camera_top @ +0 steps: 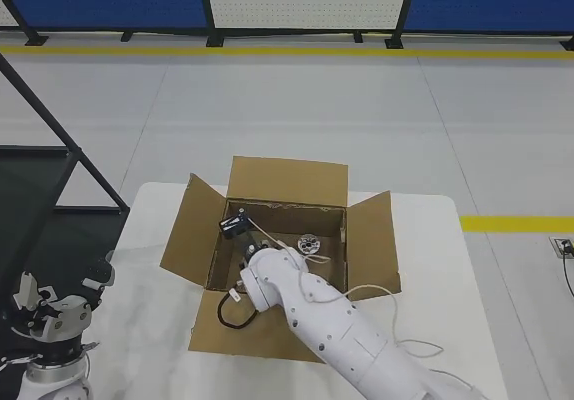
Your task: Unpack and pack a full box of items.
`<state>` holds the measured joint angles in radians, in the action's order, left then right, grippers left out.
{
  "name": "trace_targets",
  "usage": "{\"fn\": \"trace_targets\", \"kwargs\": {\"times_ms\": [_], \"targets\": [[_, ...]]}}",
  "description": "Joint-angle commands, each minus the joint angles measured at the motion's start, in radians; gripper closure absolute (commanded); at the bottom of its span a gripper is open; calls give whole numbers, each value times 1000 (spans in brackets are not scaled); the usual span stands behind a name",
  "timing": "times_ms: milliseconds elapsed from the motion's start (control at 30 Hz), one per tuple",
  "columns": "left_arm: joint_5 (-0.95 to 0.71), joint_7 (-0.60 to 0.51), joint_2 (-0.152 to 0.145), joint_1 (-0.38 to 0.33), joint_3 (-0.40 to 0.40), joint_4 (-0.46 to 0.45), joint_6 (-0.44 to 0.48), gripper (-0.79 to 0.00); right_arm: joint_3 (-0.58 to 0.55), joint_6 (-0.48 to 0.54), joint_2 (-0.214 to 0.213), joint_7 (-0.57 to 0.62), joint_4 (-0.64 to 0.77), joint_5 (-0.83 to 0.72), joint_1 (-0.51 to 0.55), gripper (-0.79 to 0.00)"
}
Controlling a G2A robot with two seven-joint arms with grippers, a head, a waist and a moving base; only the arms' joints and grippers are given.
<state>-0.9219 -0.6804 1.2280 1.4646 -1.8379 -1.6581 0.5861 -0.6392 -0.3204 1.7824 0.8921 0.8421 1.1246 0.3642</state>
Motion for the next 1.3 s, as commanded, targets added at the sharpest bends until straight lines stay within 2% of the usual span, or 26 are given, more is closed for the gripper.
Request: {"fn": "trace_targets", "kwargs": {"times_ms": [0,167,267,467,567,800,900,1000,1267], "targets": [[0,0,0,0,0,0,0,-785,-1,4,8,-1,-20,-6,-6,-151],[0,0,0,0,0,0,0,-785,-6,16,24,-6,-51,-16,-16,-252],[0,0,0,0,0,0,0,-785,-10,21,31,-10,-62,-16,-19,-339],[0,0,0,0,0,0,0,-785,-41,24,33,-27,-58,-17,-13,-400],[0,0,0,0,0,0,0,-785,-61,31,27,-24,-45,-6,1,-570],[0,0,0,0,0,0,0,-785,-104,35,7,-18,34,37,45,-785],[0,0,0,0,0,0,0,-785,-139,40,-10,-8,130,63,80,-785],[0,0,0,0,0,0,0,-785,-190,55,-37,16,284,103,145,-785],[0,0,0,0,0,0,0,-785,-333,189,-111,86,837,194,447,-785]]}}
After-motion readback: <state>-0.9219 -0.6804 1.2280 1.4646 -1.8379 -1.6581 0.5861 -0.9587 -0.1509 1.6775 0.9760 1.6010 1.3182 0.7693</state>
